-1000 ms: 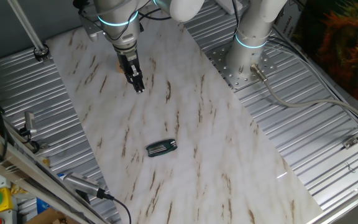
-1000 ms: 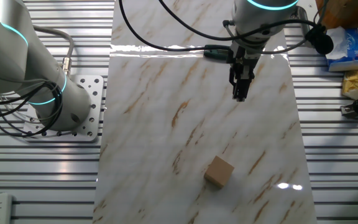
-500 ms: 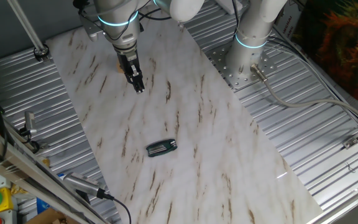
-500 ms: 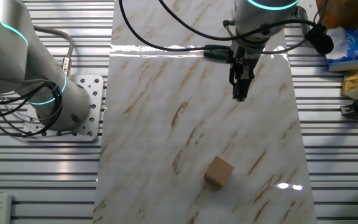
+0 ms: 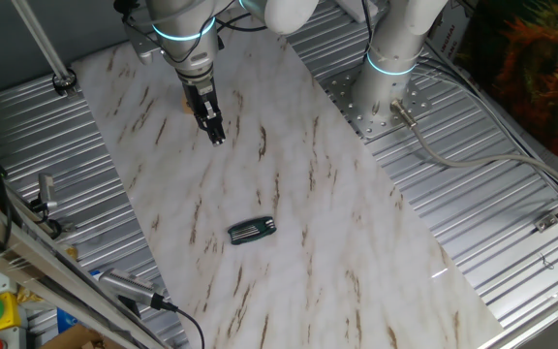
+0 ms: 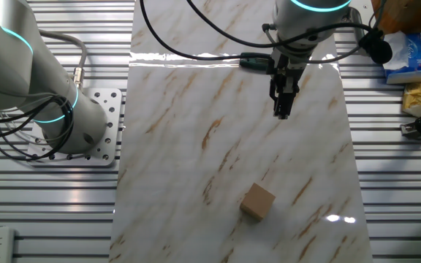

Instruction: Approach and touch the side of the small block

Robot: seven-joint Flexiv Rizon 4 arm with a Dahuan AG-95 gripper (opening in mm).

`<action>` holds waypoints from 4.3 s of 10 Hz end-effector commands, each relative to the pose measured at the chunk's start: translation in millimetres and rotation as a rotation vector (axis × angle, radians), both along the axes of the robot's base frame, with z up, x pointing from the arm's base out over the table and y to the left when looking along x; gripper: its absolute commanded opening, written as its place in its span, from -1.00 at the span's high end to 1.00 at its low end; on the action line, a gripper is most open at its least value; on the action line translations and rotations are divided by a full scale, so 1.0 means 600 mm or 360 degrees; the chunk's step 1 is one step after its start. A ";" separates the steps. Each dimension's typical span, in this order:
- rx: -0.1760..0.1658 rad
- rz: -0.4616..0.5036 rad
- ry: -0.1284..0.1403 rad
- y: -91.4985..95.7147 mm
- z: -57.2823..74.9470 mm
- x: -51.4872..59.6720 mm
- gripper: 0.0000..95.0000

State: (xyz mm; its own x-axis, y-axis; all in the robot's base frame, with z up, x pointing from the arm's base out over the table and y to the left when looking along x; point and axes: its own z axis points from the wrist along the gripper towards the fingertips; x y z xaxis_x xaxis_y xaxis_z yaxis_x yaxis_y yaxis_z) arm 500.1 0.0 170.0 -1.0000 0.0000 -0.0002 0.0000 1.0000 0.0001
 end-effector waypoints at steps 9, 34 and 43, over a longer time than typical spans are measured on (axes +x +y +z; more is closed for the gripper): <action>0.0018 -0.0030 -0.0005 -0.003 -0.012 0.006 -0.60; 0.0078 -0.0406 0.0141 -0.217 -0.217 0.080 -0.60; 0.0097 -0.0380 0.0133 -0.214 -0.218 0.079 -0.60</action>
